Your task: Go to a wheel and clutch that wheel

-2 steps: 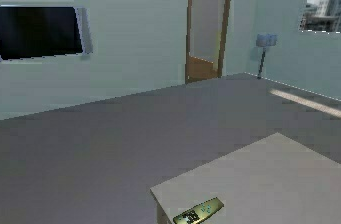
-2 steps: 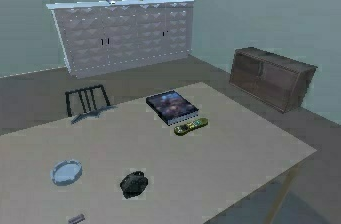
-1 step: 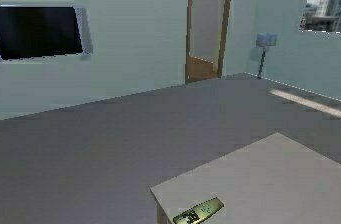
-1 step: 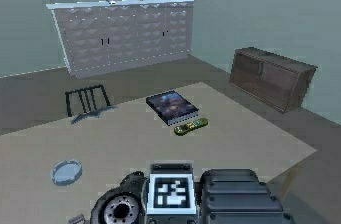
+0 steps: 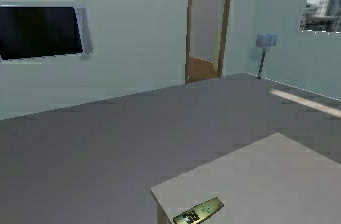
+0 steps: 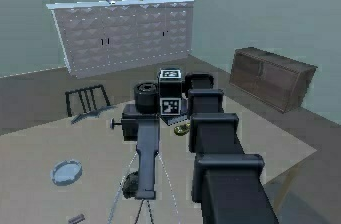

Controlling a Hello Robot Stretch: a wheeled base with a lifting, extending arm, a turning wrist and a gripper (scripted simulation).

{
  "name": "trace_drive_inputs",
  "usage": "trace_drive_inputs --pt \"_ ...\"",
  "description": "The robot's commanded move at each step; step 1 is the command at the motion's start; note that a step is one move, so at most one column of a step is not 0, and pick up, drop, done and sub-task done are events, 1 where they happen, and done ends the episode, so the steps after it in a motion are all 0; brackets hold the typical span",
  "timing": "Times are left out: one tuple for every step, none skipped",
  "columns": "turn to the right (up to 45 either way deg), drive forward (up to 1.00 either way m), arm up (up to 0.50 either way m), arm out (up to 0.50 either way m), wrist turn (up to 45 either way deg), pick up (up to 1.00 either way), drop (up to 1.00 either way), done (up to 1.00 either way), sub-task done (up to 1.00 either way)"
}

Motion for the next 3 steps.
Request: trace_drive_inputs --pt "0.0 0.0 0.0 0.0 45.0 0.0 0.0 0.0 0.0" --pt "0.0 0.0 0.0 0.0 45.0 0.0 0.0 0.0 0.0" --pt "0.0 0.0 0.0 0.0 45.0 0.0 0.0 0.0 0.0"
